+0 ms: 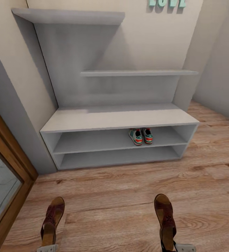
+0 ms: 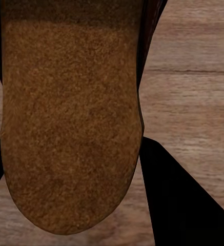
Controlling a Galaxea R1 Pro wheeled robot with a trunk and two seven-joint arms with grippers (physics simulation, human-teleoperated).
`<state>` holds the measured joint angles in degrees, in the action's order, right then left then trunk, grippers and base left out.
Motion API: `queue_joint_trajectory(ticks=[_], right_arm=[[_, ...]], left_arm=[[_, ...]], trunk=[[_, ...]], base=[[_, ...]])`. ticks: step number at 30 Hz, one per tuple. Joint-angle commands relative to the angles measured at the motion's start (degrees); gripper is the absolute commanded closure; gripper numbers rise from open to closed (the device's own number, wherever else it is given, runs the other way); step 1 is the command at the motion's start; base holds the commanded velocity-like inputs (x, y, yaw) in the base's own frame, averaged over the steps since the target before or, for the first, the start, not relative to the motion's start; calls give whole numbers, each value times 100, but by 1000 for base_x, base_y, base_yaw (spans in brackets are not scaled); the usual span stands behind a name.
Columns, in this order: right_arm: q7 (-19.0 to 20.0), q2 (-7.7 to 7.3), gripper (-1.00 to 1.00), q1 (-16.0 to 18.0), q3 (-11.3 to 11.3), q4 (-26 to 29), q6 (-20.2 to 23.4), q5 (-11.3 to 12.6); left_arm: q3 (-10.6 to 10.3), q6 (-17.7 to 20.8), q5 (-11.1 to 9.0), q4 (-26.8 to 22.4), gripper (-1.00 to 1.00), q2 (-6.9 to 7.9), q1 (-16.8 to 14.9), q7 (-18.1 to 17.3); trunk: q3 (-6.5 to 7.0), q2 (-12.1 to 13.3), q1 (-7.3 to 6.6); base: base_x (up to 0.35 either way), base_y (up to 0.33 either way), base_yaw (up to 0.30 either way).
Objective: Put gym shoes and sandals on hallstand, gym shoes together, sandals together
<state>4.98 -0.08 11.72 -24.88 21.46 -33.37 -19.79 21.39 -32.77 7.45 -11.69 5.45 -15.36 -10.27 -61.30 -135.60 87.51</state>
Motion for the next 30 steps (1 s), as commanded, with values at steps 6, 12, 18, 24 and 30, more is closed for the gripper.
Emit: queue_joint_trajectory(ticks=[6,12,18,24,30], right_arm=[[48,-7,100,5,-54,28,-24,15],[49,-561,100,6,-166,297,6,142],[68,-921,100,5,-539,374,52,523],[71,-1111,100,5,-627,394,388,622],[54,-1145,100,6,-646,402,719,639]], left_arm=[[38,45,93,-11,100,-12,-43,5],[33,941,98,-215,100,-7,-725,25],[36,1838,95,-233,100,-31,-1471,50],[38,2335,87,-231,100,-128,-2058,530],[12,2623,104,-234,100,-419,-2450,1426]], trunk=[[-4,-2,-1],[-4,-2,-1],[-4,-2,-1],[-4,-2,-1],[-4,-2,-1]], base=[[0,0,0],[0,0,0],[0,0,0],[0,0,0],[0,0,0]])
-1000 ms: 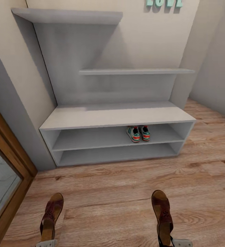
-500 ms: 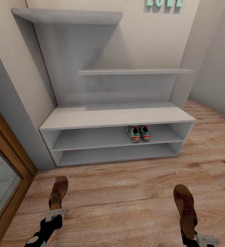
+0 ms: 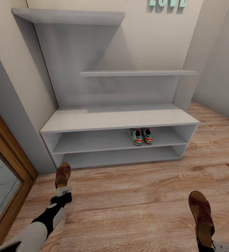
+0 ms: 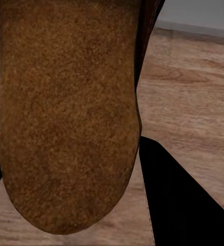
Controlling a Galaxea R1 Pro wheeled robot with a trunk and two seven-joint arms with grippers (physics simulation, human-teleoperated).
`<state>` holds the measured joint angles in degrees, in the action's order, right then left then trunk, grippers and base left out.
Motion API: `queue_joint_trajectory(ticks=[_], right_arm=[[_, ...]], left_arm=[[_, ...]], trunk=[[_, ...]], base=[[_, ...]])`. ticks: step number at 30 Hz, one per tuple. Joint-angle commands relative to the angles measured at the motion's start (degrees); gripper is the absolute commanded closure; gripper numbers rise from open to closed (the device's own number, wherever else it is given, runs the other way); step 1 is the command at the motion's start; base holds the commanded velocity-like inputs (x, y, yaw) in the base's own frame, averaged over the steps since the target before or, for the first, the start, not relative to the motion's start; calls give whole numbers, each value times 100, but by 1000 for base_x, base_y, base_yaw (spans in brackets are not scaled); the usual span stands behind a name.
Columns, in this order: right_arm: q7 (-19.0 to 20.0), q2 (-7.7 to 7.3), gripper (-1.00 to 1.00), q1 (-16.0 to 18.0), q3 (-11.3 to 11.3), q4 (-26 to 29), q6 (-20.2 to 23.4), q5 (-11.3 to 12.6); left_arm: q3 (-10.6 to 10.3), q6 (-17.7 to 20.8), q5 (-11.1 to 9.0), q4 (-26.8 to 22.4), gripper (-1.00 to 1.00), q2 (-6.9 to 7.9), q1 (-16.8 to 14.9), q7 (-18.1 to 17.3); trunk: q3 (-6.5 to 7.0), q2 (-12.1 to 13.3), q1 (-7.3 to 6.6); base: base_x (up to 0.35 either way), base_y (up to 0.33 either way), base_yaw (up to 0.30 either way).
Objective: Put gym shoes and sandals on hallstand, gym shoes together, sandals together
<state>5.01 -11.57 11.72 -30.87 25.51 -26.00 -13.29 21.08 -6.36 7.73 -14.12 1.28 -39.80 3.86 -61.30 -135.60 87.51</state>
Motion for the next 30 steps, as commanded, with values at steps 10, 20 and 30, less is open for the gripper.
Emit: queue_joint_trajectory(ticks=[10,20,30], right_arm=[[55,41,100,6,-44,-11,57,-4],[88,96,100,6,-17,-11,60,0],[88,127,100,6,-9,-11,60,0]], left_arm=[[-244,725,225,8,100,-95,-652,304],[-1010,1056,306,6,100,-32,-955,-111],[-1028,1077,308,6,100,-18,-983,-122]], trunk=[[-5,-2,-1],[-5,-2,-1],[-221,-363,197]], base=[[0,0,0],[0,0,0],[0,0,0]])
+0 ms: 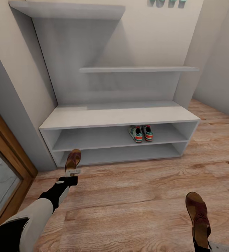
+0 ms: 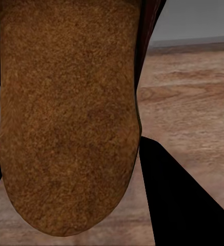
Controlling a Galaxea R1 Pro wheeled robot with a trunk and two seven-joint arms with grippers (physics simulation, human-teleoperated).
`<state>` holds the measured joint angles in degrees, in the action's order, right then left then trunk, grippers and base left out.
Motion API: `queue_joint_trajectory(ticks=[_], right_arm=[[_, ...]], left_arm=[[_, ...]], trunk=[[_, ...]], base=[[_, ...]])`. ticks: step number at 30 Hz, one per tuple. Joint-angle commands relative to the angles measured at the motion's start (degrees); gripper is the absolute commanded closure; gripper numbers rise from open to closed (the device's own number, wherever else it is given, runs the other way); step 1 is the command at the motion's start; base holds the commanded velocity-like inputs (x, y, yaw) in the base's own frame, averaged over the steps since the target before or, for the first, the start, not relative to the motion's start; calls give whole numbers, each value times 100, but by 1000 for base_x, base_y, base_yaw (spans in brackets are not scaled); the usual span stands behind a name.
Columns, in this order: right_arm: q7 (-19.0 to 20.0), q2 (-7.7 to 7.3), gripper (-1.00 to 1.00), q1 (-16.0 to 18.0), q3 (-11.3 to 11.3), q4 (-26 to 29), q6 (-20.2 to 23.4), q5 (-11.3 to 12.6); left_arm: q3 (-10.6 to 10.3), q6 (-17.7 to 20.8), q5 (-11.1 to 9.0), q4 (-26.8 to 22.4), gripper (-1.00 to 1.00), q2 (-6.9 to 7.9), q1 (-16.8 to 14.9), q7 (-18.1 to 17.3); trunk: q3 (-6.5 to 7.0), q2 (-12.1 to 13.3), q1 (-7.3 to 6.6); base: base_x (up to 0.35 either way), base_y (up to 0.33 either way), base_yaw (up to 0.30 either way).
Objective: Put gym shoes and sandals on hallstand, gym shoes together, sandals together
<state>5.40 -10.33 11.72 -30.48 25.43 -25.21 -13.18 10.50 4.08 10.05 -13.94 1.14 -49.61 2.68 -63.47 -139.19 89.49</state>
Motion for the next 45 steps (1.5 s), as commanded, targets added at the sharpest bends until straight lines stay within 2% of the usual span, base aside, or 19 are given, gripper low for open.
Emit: queue_joint_trajectory(ticks=[1,10,14,26,31,37,45], right_arm=[[49,4,100,6,-50,-3,-19,-12],[49,5,100,6,-50,-3,-19,-14],[49,5,100,6,-51,-3,-19,-13],[49,13,100,0,-31,-29,-27,-45],[50,101,100,-4,-31,-21,-27,-59],[49,130,100,-6,-29,-27,-27,-61],[41,136,100,-7,-28,-29,-27,-62]], left_arm=[[31,36,76,-12,100,-5,-6,-4],[31,40,68,-12,100,-15,-12,-4],[31,41,69,-12,100,-11,-6,-4],[58,-62,55,-15,100,-11,49,10],[12,-107,53,-118,100,-19,50,-10],[11,-6,50,-315,100,-23,4,-27],[13,242,50,-585,100,-56,-252,-31]], trunk=[[-32,-44,21],[-274,-405,219],[-393,-410,229],[-401,-410,229],[-401,-410,229],[-401,-410,229],[-401,-410,229]], base=[[0,0,0],[0,0,0],[0,0,0],[0,0,0],[0,0,0],[0,0,0],[0,0,0]])
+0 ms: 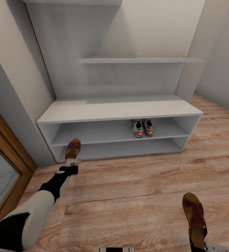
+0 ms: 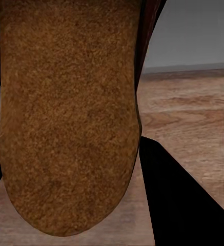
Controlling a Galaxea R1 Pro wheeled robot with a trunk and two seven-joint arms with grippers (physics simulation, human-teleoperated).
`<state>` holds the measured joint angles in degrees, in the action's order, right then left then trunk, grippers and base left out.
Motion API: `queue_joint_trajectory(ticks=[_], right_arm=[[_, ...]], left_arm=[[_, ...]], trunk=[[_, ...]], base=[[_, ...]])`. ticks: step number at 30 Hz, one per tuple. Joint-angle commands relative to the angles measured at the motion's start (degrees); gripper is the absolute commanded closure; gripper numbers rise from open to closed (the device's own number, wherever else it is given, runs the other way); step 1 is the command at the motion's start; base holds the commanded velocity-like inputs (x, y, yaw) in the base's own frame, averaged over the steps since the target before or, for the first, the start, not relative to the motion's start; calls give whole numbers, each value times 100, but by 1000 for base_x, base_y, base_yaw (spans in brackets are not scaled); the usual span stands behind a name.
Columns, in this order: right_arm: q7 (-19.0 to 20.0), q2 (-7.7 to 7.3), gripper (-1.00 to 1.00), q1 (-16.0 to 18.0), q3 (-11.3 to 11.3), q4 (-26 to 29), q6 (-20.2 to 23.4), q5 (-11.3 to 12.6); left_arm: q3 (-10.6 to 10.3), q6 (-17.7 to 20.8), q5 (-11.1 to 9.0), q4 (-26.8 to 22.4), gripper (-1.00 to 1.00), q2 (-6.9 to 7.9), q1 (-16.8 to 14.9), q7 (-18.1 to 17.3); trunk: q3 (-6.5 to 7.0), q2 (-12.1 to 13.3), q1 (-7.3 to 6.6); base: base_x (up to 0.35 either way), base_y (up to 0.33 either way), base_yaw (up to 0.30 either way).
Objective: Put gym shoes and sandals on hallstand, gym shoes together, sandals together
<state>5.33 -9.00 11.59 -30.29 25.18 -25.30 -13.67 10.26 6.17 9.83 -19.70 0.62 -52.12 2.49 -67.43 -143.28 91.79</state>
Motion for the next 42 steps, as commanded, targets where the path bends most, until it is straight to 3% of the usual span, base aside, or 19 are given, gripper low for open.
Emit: queue_joint_trajectory(ticks=[1,15,16,42], right_arm=[[48,3,100,6,-47,-4,-19,-12],[56,4,100,7,-47,-4,-19,-12],[56,4,100,6,-47,-4,-19,-12],[56,7,100,6,-47,-4,-19,-12]], left_arm=[[37,64,72,-43,100,-5,-34,-12],[29,498,71,-77,100,-22,-496,-11],[29,1403,71,-77,100,-26,-589,-11],[20,1422,80,-77,100,-6,-567,-11]], trunk=[[-5,-2,-1],[-5,-2,-1],[-5,-2,-1],[-5,-2,-1]], base=[[0,0,0],[0,0,0],[0,0,0],[287,0,0]])
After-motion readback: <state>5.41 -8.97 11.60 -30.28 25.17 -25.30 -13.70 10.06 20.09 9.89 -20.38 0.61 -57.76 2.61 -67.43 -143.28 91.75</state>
